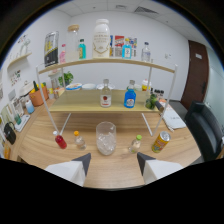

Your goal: Make me a cup of Vodka Sunrise.

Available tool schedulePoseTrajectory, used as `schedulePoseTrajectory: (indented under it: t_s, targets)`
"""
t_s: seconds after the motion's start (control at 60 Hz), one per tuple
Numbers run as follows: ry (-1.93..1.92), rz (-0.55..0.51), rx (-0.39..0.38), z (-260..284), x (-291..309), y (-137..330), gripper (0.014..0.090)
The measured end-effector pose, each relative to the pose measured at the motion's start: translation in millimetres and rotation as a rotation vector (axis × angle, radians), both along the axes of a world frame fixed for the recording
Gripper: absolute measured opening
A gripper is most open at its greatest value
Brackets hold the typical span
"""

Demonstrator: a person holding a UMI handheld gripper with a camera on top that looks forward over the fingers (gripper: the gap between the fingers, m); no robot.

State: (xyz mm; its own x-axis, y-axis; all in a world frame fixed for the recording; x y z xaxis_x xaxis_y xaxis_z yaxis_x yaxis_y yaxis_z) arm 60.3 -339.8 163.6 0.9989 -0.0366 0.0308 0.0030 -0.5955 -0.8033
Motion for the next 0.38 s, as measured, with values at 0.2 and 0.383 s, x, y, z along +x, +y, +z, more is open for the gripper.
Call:
schedulePoseTrajectory:
  t_s: [0.2,0.383]
  targets:
    - [-0.001,-0.009,-0.013,-4,-9,-6,0.0862]
    - [-0.008,-0.010,-0.007,-2,-15,-5,0.0860]
